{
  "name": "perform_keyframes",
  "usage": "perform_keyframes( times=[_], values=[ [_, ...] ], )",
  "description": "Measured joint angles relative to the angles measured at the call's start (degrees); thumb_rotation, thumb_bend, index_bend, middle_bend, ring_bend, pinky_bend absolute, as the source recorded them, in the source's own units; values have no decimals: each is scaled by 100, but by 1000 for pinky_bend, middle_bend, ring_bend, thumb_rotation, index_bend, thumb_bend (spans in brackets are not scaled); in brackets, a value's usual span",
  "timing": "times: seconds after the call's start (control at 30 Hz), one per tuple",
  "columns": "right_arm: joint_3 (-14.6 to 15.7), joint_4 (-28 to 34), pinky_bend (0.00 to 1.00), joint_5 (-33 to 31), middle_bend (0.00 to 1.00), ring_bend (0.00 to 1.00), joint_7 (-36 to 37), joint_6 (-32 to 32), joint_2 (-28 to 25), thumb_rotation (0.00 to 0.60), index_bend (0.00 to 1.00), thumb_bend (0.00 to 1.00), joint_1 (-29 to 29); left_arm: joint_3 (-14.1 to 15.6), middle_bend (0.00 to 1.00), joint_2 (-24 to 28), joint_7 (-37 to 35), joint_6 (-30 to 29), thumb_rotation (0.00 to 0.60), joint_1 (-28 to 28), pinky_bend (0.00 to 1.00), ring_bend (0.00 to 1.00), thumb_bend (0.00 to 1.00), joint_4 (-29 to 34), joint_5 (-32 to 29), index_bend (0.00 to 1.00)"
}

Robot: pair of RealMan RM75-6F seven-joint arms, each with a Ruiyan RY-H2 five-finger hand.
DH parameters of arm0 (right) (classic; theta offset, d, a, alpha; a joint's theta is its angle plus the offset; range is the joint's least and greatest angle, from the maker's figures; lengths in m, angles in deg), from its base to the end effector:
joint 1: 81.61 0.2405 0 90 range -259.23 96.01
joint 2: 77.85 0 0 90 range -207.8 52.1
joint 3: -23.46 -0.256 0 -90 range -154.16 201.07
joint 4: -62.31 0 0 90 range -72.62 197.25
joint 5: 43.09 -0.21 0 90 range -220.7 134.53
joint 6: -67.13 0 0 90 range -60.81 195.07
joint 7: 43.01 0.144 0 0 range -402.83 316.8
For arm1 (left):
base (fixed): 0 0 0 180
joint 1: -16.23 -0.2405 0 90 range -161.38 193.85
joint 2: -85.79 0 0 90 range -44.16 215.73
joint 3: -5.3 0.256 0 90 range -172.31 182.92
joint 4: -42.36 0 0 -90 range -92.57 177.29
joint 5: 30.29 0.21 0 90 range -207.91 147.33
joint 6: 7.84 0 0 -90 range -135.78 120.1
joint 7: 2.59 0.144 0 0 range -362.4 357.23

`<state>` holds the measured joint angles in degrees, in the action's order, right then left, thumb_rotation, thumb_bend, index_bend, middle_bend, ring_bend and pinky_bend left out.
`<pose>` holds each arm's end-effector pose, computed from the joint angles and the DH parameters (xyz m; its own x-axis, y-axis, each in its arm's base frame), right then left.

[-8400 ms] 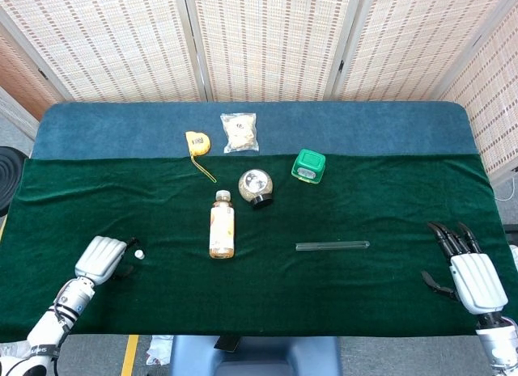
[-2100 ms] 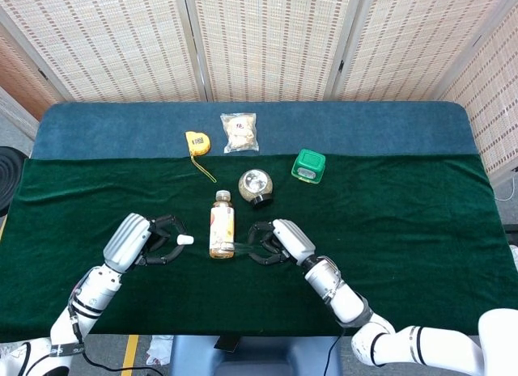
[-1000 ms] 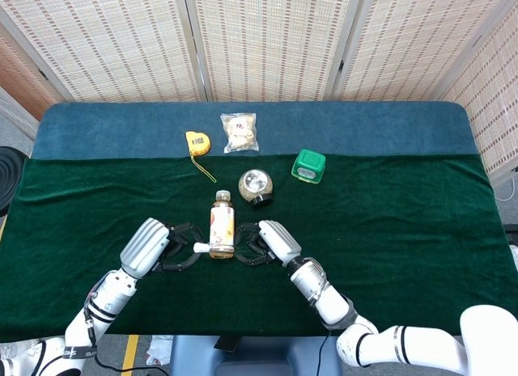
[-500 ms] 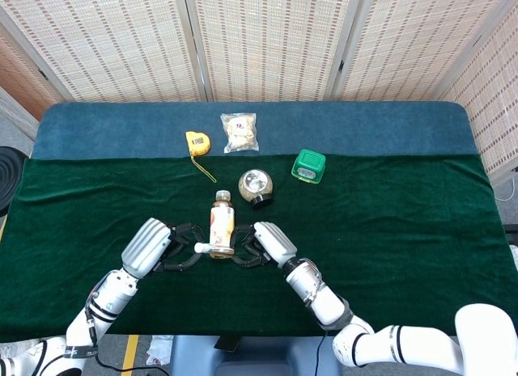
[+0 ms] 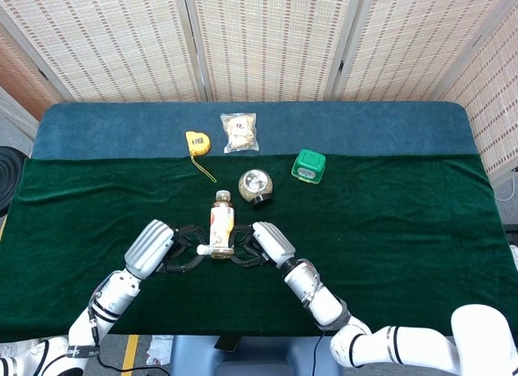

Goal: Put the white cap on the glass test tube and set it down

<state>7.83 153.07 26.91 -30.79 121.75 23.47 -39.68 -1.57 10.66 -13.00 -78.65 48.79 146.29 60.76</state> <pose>-0.0523 -0.2962 -0.0652 -0.2703 -0.5507 0.7897 -0.8501 -0.2485 -0.4642 -0.1174 0.2705 0.0663 -0.0081 0.2679 0.9634 0.8286 -0.5375 0.1565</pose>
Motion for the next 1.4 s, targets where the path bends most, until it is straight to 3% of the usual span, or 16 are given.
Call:
perform_keyframes(
  times=[0.4,0.53,0.63,0.7,0.8,0.87,1.2,1.4],
  values=[
    [-6,-9,1000,5,966,1000,-19,31,61,600,806,736,9,9,1000,-77,27,-11,600,18,836,890,563,-51,-16,620],
    [2,11,1000,0,965,1000,-45,49,25,600,806,736,-11,26,995,-50,72,-7,600,5,835,840,551,-49,-33,500],
    [18,51,1000,0,965,1000,-111,66,-42,600,806,736,-32,45,864,15,105,16,600,-6,817,687,490,-20,-56,326],
    [42,95,1000,-2,965,1000,-207,77,-122,600,806,736,-51,59,698,85,106,36,600,-17,755,553,451,6,-77,235],
    [95,186,1000,-13,966,1000,-404,96,-309,600,806,736,-93,80,543,202,72,51,600,-46,634,421,438,34,-114,189],
    [142,245,1000,-18,966,1000,-548,109,-456,600,806,736,-126,100,494,270,48,55,600,-72,564,368,437,33,-132,181],
    [679,416,1000,-16,966,1000,-1506,103,-1440,600,806,736,-378,183,434,503,64,8,600,-286,417,290,437,-288,-385,180],
    [891,-32,1000,22,965,1000,-1554,53,-1492,600,806,737,-488,172,432,503,102,-92,600,-443,376,280,437,-489,-581,185]
  ],
)
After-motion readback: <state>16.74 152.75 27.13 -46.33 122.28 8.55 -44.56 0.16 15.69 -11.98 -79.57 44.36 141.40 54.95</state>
